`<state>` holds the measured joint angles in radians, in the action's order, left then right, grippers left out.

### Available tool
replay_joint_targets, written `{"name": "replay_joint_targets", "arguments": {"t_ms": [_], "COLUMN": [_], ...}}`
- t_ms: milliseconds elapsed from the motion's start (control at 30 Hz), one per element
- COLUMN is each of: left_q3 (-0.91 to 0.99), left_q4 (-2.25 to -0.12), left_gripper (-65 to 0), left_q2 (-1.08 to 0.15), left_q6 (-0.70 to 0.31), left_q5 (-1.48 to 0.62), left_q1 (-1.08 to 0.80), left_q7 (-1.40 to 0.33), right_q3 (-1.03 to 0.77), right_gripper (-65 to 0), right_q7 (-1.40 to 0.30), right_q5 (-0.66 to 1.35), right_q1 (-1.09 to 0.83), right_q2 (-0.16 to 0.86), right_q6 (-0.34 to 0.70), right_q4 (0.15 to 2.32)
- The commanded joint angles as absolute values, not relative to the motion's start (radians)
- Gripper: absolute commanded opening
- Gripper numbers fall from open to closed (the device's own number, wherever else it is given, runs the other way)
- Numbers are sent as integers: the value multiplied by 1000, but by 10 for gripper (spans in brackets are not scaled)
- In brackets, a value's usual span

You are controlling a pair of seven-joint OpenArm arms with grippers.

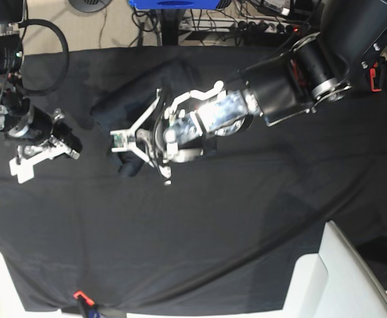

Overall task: Fold the T-shirt properly
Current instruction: 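Fold the lifted side with the left gripper across toward the right gripper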

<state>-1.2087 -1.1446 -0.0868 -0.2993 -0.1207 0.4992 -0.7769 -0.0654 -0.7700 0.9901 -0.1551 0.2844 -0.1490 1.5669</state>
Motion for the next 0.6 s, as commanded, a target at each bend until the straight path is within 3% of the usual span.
{"name": "replay_joint_targets", "arguments": {"t_ms": [0,200,567], "left_q3": [-1196,-1076,-1067], "left_q4": [-1144,-1084,-1067], "left_gripper": [-650,-650,-650], "left_q2": [-68,-64,-51], "left_q6": [-309,-427,-429], "left_q5": [-119,-114,-119], "left_q1": [524,521,521], "left_q7": [-765,-711,-708], "right_q3": [-70,-64,-68], "right_gripper": [-627,-627,-629], "right_q7": [-762,-743,-725], "right_q5": [992,992,993], "right_q1": [-140,-59,-93], "right_q2": [298,300,245], "right_q6": [-151,-145,-153], "right_q4": [1538,1346,1305]}}
